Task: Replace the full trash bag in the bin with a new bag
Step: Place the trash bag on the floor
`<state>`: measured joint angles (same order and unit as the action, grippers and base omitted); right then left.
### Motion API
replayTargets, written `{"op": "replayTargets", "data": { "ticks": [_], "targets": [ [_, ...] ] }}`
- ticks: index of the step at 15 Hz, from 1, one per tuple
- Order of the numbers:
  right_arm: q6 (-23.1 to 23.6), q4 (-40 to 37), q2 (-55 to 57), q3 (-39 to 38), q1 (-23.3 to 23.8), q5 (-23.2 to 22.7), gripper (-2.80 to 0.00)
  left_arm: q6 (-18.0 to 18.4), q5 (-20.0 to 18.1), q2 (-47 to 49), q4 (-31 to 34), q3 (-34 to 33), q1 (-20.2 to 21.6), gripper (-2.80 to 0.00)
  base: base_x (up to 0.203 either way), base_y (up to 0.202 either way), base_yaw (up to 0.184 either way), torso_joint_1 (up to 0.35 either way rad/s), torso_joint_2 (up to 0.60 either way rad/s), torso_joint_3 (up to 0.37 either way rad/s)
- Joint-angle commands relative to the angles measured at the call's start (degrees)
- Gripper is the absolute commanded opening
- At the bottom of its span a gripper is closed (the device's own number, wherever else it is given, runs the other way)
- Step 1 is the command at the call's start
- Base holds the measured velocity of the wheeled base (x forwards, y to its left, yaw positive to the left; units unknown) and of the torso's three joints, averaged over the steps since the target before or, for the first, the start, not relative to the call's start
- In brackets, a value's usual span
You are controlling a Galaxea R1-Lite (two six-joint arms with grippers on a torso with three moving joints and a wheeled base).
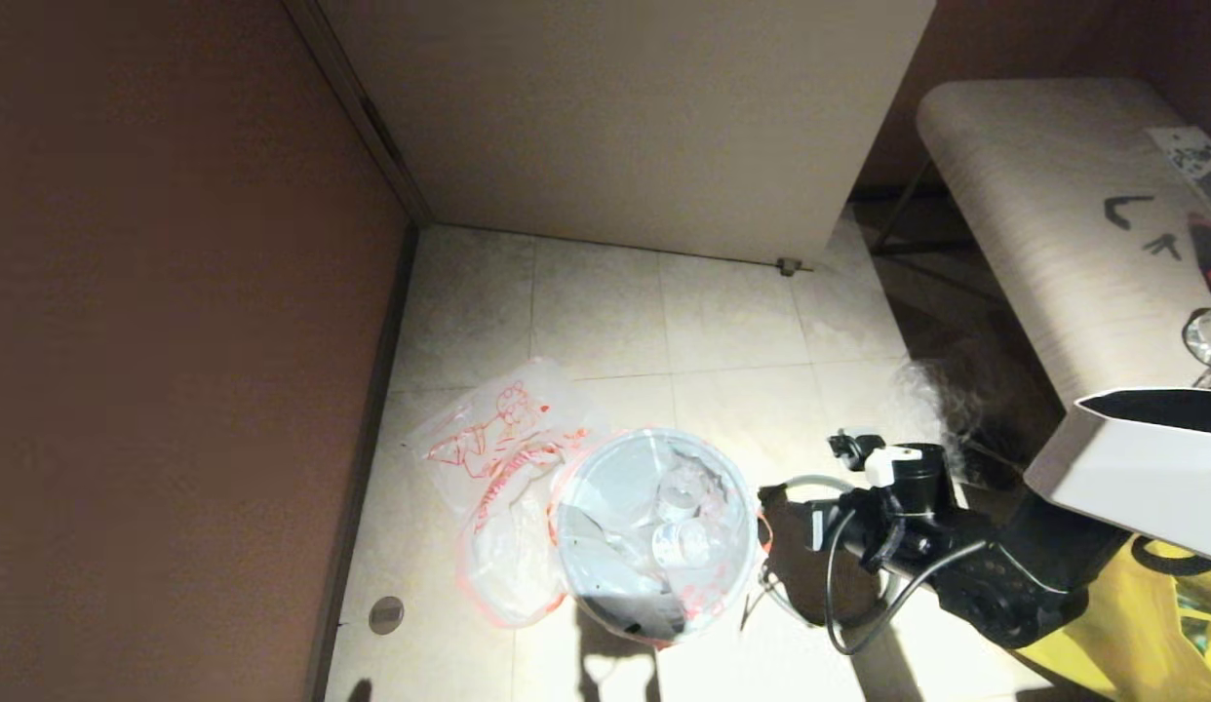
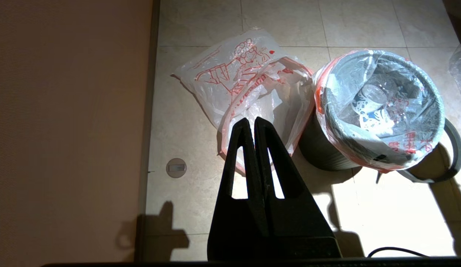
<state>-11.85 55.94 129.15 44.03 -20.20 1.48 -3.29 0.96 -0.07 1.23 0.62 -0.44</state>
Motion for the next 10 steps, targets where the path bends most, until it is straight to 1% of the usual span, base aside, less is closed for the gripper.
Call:
{"op": "replayTargets", "data": {
  "ticks": [1,3,5,7,8,9,10],
  "targets": [
    [-0.1,0.3,2.8,1.3,-1.1,0.1,0.00,-0.1,0.0,0.1,0.0,0.0,0.0,-2.80,0.000,0.000,0.000,0.000,0.00,0.000],
    [-0.1,0.7,4.7,2.1,-1.7,0.2,0.00,-0.1,0.0,0.0,0.0,0.0,0.0,-2.80,0.000,0.000,0.000,0.000,0.00,0.000],
    [0.6,0.6,5.6,4.5,-0.3,0.6,0.00,-0.1,0.0,0.1,0.0,0.0,0.0,-2.80,0.000,0.000,0.000,0.000,0.00,0.000],
    [2.6,0.6,7.3,5.7,0.4,0.8,0.00,-0.1,0.0,0.0,0.0,0.0,0.0,-2.80,0.000,0.000,0.000,0.000,0.00,0.000],
    [5.2,0.9,8.7,6.4,0.9,2.7,0.00,-0.1,0.0,0.0,0.0,0.0,0.0,-2.80,0.000,0.000,0.000,0.000,0.00,0.000],
    [6.9,1.5,9.7,7.0,1.2,4.2,0.00,-0.1,0.0,0.1,0.0,0.0,0.0,-2.80,0.000,0.000,0.000,0.000,0.00,0.000],
    [7.0,2.6,10.0,7.2,1.1,4.5,0.00,-0.1,0.0,0.0,0.0,0.0,0.0,-2.80,0.000,0.000,0.000,0.000,0.00,0.000]
  ]
}}
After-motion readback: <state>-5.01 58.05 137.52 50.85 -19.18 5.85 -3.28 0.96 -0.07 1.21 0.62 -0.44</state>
